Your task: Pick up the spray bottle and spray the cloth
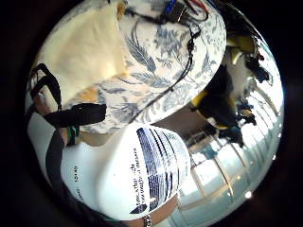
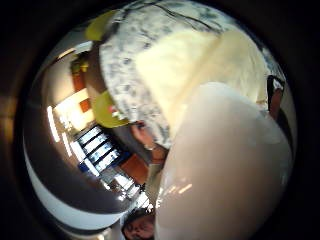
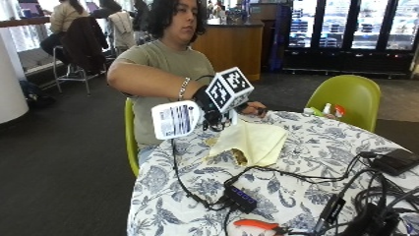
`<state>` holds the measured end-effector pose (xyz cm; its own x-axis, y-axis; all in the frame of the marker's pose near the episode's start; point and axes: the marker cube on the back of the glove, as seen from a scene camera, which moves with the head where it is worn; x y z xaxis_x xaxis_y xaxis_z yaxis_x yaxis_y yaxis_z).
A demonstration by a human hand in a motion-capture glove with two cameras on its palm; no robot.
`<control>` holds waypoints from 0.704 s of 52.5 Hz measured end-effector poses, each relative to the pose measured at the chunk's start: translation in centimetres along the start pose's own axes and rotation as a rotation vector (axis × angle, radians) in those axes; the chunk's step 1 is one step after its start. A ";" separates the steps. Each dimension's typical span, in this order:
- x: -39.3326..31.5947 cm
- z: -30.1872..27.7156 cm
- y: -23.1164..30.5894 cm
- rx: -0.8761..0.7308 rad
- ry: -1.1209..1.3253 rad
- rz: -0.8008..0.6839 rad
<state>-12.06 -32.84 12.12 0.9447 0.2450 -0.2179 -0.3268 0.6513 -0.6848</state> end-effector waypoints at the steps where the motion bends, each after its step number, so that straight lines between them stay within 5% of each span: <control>1: -0.1 0.7 -0.4 -0.011 0.025 0.014; 16: -0.8 4.3 -2.3 -0.109 0.094 0.035; 37: -11.8 -12.5 5.1 0.420 -0.457 -0.467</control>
<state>-24.58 -41.35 2.53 0.9122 0.0908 0.3996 0.0337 0.9552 -0.2941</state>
